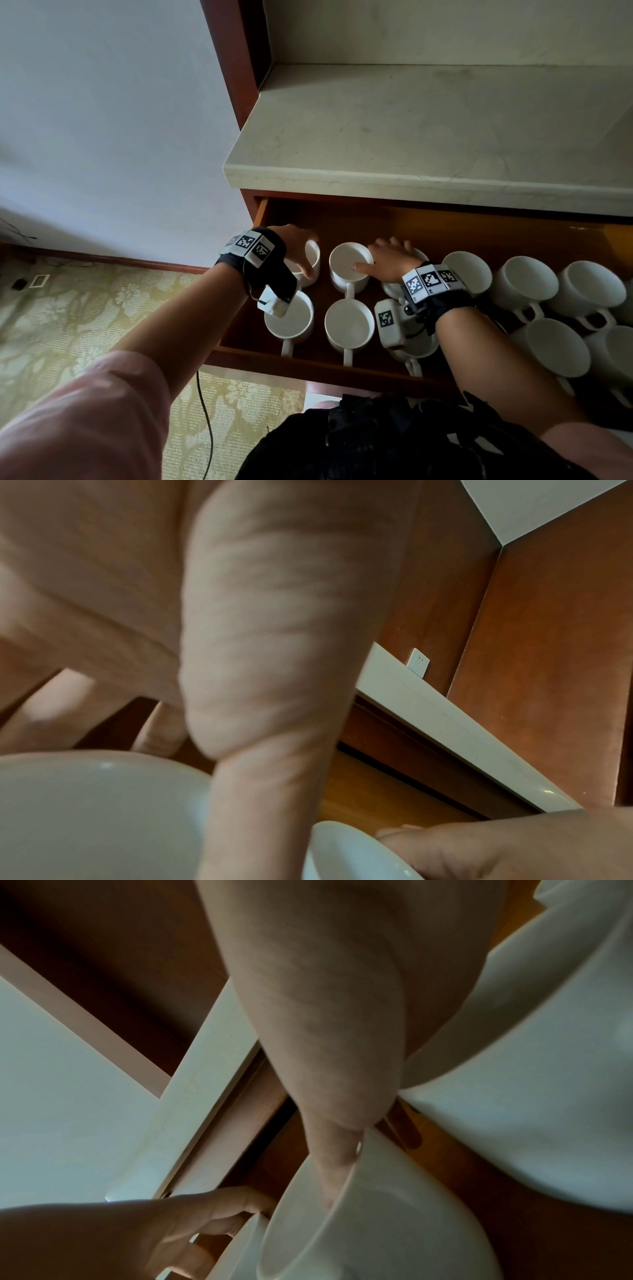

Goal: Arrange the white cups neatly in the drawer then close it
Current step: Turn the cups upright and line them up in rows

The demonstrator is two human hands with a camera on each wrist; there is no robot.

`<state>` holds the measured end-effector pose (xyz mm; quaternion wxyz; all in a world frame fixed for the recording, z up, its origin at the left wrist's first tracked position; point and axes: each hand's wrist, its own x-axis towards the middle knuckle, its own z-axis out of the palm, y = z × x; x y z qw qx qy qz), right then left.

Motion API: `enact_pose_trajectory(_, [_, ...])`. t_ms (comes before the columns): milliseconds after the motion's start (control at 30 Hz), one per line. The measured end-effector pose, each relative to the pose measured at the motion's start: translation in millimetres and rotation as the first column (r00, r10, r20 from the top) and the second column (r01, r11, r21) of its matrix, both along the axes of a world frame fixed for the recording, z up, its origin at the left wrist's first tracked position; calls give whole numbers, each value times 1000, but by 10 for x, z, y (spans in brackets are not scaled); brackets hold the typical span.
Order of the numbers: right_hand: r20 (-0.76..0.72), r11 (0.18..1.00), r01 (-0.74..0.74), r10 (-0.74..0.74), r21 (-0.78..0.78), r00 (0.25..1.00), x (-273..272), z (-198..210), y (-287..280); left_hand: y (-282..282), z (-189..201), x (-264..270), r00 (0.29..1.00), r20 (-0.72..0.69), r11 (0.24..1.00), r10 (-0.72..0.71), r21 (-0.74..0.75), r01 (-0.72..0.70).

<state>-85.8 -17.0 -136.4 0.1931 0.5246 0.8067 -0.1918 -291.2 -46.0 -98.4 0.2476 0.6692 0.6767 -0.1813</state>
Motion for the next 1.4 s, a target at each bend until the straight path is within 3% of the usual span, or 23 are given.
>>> enact_pose_trajectory(767, [2, 1000, -7, 7, -4, 1000, 11, -21, 8, -18, 0, -14, 999, 12, 1000, 30, 0, -30])
enact_pose_trajectory(1100, [-4, 1000, 3, -3, -20, 1000, 8, -11, 6, -5, 74, -148, 990, 102, 994, 102, 19, -104])
enact_pose_trajectory(1400, [10, 1000, 4, -4, 21, 1000, -11, -16, -11, 5, 85, -146, 977, 208, 995, 45, 82, -64])
